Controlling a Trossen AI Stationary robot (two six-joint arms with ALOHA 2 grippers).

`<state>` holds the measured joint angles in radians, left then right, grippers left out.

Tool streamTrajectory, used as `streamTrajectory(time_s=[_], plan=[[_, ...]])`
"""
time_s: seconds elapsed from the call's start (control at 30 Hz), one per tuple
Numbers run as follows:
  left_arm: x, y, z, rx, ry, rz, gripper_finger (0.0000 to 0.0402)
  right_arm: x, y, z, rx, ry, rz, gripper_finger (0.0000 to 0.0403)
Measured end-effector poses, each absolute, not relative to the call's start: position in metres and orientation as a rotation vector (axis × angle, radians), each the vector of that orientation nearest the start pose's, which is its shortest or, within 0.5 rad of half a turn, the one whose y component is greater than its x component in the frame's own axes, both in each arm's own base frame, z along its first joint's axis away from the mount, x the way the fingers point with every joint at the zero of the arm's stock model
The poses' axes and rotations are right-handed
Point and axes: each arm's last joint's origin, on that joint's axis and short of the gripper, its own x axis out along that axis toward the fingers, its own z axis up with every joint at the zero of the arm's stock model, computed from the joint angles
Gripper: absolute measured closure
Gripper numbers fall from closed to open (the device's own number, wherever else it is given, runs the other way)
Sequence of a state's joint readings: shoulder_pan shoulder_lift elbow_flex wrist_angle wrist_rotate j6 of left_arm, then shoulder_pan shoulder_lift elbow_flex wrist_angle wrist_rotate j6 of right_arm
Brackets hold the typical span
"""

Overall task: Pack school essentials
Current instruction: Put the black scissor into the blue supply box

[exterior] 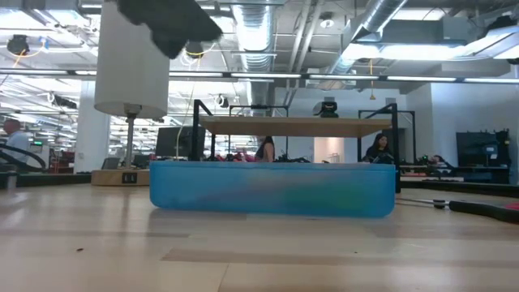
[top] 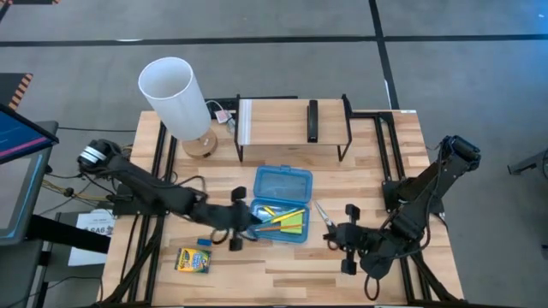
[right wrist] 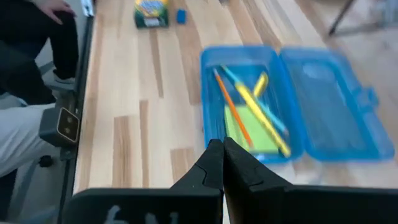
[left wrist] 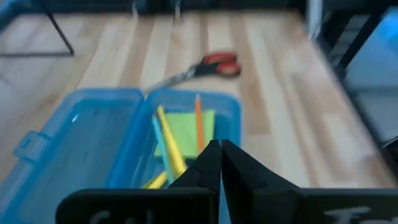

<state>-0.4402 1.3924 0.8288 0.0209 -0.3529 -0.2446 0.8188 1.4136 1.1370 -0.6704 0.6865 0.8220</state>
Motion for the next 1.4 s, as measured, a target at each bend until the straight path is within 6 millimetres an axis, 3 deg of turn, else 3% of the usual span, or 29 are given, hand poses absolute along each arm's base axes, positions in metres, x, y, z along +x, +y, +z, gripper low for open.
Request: streamTrajectory(time_s=[0.2, 0.37, 0.67, 0.83, 0.97, 1.17, 1.27, 1.4], plan=[[0.227, -0.118, 0.222, -0.121, 0.202, -0.078, 0.0401, 0.207, 0.188, 0.267, 0.267, 0.812, -0.241, 0.0376], [0.207, -0.118, 0.206, -0.132, 0.079, -0.104, 0.0401, 0.215, 0.186, 0.243, 0.305, 0.984, -0.290, 0.0339], [0.204, -0.116, 0.201, -0.156, 0.070, -0.083, 0.0401, 0.227, 0.194, 0.193, 0.256, 1.224, -0.399, 0.0266], [0.204, -0.116, 0.201, -0.173, 0.077, -0.091, 0.0401, 0.226, 0.195, 0.182, 0.237, 1.255, -0.454, 0.0247], [0.204, -0.116, 0.201, -0.177, 0.078, -0.091, 0.0401, 0.211, 0.183, 0.172, 0.288, 1.228, -0.446, 0.0249], [0.204, -0.116, 0.201, -0.179, 0.079, -0.096, 0.0401, 0.176, 0.154, 0.157, 0.512, 1.091, -0.393, 0.0264], [0.204, -0.116, 0.201, -0.179, 0.079, -0.095, 0.0401, 0.170, 0.147, 0.148, 0.607, 1.043, -0.347, 0.0263], [0.204, -0.116, 0.201, -0.180, 0.077, -0.084, 0.0401, 0.168, 0.144, 0.138, 0.593, 1.063, -0.366, 0.0256]])
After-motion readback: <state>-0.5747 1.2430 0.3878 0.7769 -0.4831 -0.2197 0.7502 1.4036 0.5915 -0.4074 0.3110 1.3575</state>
